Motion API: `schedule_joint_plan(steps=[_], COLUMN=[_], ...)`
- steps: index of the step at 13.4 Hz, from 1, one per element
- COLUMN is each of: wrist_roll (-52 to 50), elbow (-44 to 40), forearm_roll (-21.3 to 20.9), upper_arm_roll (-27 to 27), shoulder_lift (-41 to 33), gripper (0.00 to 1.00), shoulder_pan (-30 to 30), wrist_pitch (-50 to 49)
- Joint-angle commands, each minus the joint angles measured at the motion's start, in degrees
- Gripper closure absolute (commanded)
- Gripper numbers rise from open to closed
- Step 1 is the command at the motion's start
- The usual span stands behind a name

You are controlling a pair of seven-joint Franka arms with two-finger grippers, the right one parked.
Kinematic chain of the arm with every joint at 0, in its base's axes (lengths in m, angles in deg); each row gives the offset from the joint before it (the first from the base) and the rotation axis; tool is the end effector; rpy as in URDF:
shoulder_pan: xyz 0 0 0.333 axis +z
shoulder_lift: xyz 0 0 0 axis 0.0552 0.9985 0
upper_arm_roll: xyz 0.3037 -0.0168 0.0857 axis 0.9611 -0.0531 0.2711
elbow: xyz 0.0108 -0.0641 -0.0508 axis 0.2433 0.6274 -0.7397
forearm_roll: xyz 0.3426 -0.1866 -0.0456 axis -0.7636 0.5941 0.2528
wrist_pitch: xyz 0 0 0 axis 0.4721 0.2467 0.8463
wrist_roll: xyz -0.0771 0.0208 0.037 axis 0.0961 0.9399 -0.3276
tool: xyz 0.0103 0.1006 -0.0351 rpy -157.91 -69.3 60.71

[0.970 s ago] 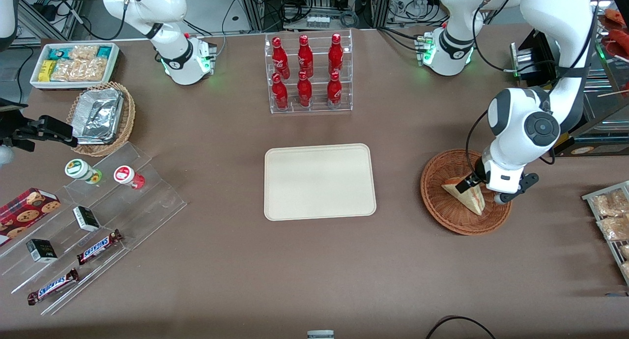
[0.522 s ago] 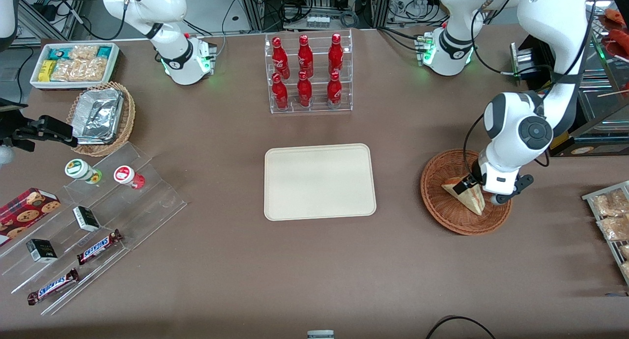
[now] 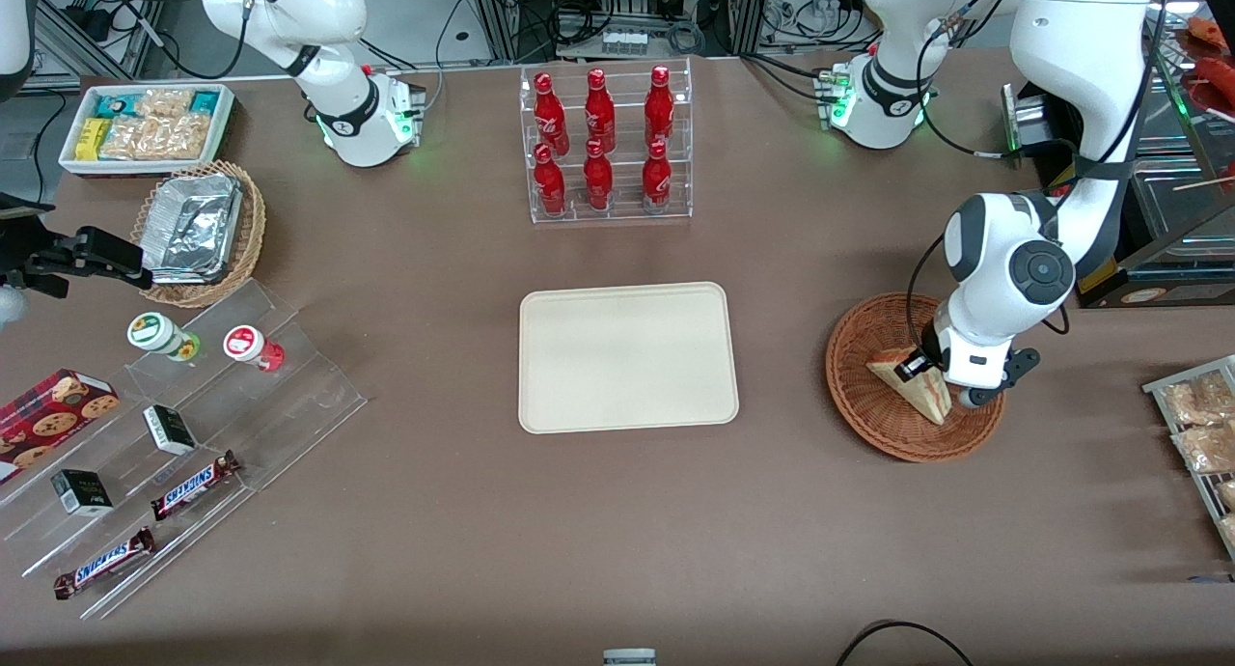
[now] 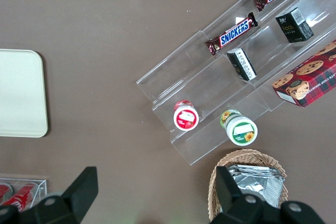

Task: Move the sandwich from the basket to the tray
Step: 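Lift the sandwich with the left gripper and carry it to the tray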

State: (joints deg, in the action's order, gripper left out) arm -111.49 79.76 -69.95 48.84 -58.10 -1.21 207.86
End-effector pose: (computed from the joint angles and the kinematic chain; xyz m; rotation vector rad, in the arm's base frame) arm 0.5546 -0.0560 0.2558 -3.0055 -0.9032 0.0028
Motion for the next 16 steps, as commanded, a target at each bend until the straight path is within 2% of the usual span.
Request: schedule_joint_plan(steps=[1,3,7,10,12,16], wrist_roll=[-1.07,-0.72,0.07,0.16,-0.10,-1.68], elbow=[-2.60,-8.12,-24.37,-30.21,-32.23,-40.48], forearm_roll=[-3.20,-7.42,-7.09,-2.35,-1.81,-1.72], upper_arm_roll=[0.23,-0.38,-3.54,-4.69,-4.69,-4.69], shoulder_lift=[-2.98,-4.65,-3.70,-2.55,-1.07,8.23], gripper=[1.00,1.00,1.00,1.00,1.00,1.00], shoulder_pan=[-0.28,-0.72,-5.80,-10.64,-15.64,-24.87], wrist_pitch=[-7.33,-18.90,-36.43,-39.45,-39.01,-38.75])
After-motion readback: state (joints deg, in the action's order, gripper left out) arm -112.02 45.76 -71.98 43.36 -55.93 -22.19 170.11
